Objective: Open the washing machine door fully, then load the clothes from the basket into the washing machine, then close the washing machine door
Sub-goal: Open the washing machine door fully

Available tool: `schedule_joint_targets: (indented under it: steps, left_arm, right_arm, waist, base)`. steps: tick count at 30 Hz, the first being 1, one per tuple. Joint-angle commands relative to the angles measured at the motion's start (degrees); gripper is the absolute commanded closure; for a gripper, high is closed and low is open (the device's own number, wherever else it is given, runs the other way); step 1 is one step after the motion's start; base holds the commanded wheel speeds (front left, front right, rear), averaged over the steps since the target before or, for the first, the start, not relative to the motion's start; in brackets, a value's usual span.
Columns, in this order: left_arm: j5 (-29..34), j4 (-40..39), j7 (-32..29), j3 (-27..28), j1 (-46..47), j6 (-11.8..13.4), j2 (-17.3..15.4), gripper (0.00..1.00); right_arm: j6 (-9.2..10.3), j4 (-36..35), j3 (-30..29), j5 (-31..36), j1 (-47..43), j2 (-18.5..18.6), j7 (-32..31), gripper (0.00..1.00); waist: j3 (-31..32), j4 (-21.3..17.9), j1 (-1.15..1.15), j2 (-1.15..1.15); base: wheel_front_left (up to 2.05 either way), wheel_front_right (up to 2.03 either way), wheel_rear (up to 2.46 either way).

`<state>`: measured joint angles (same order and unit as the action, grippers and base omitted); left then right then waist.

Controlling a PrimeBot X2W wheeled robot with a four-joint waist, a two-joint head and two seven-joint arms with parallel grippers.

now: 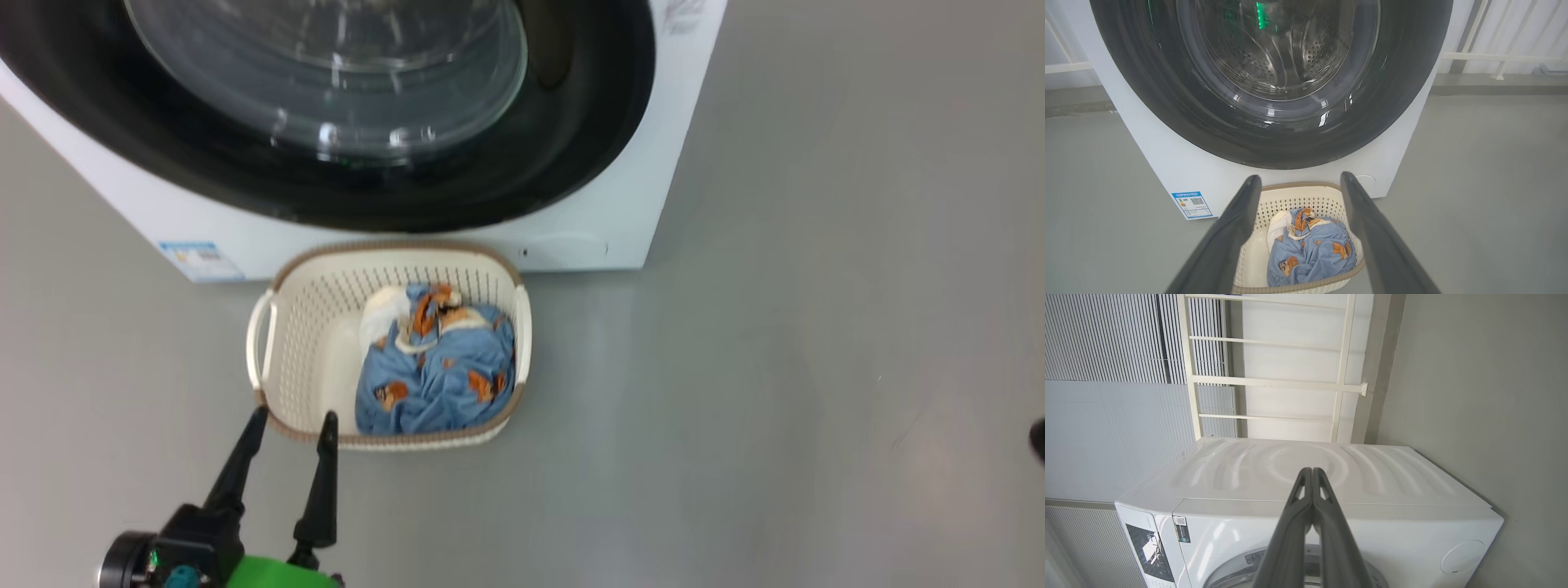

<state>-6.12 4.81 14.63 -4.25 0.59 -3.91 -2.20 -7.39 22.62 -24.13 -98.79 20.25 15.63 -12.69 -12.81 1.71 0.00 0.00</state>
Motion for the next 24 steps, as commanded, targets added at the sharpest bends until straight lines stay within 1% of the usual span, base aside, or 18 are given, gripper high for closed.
schedule_joint_targets:
  steps: [1,6,10,11,16,24]
  left_arm:
    - [-1.3,-1.9,0.4,1.5,1.7,0.7,-0.7,0.00]
    - [-3.5,-5.0,0.4,-0.5,2.2,3.0,-0.7,0.00]
    - [-5.4,-6.6,0.4,-2.4,1.9,4.8,-0.7,0.00]
    - [-6.1,-7.1,0.4,-3.3,1.7,5.5,-0.7,0.00]
    - [-7.3,-8.2,0.4,-5.9,1.7,7.1,-0.7,0.00]
    - [-8.1,-8.8,0.4,-7.9,2.6,8.4,-0.7,0.00]
  right_arm:
    - [-0.10,-1.0,0.3,-0.1,2.2,2.0,-1.3,1.00]
    - [-0.10,0.1,-3.0,0.3,8.0,3.6,-6.5,1.00]
    - [-0.10,0.5,-4.7,1.9,11.4,4.9,-9.4,1.00]
    - [-0.10,0.3,-4.6,2.9,12.8,5.2,-11.0,1.00]
    - [-0.10,-1.2,-2.7,5.4,16.7,5.7,-14.5,1.00]
    - [-0.10,-4.0,1.0,7.5,23.1,5.7,-18.8,1.00]
  waist:
    - [-5.8,2.2,0.00,0.00]
    - [-9.6,4.7,0.00,0.00]
    - [-11.4,6.6,0.00,0.00]
    - [-12.0,7.3,0.00,0.00]
    - [-13.4,8.5,0.00,0.00]
    - [-15.6,9.6,0.00,0.00]
  base:
    - [0.00,0.00,0.00]
    - [0.00,0.00,0.00]
    - [0.00,0.00,0.00]
    - [0.00,0.00,0.00]
    - [0.00,0.00,0.00]
    - [0.00,0.00,0.00]
